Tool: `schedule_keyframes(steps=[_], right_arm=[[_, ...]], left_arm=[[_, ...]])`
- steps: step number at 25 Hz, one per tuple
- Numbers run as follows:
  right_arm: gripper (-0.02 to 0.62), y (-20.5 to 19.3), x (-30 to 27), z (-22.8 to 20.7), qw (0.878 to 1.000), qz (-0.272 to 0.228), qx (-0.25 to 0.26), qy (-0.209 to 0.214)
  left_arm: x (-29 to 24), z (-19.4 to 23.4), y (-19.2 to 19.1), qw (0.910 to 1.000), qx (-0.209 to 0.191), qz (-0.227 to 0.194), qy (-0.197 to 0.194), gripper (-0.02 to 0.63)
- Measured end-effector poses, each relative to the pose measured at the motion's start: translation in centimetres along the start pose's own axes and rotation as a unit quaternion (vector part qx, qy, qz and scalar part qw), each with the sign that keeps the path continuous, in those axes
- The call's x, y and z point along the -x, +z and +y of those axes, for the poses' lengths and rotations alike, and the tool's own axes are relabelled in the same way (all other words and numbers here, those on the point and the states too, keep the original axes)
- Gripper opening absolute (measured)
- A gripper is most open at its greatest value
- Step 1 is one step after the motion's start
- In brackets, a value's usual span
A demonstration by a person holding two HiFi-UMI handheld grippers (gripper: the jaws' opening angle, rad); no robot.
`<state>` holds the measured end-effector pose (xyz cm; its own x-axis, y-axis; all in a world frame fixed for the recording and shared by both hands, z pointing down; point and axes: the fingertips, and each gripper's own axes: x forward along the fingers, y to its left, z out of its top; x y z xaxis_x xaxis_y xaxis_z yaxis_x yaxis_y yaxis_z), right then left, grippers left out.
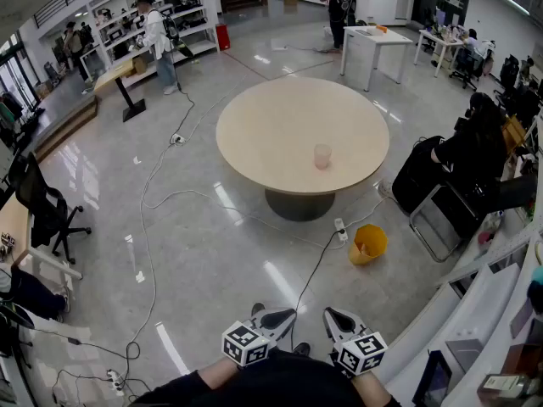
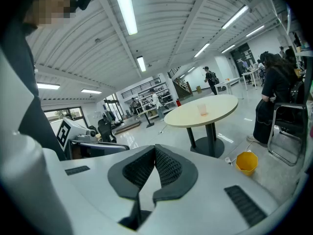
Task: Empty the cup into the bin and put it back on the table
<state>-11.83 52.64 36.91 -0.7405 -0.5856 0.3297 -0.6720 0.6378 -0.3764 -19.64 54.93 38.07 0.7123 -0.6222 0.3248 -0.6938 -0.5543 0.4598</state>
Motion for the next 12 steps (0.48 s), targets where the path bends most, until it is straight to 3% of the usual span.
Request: schedule_keyframes(steps=[12], right_arm=[[0.017, 2.0, -3.3, 0.4, 1.0, -0.015, 0.002, 0.0]], left_arm=[[0.3, 3.1, 2.2, 1.0, -0.003, 0.008, 0.001, 0.028]])
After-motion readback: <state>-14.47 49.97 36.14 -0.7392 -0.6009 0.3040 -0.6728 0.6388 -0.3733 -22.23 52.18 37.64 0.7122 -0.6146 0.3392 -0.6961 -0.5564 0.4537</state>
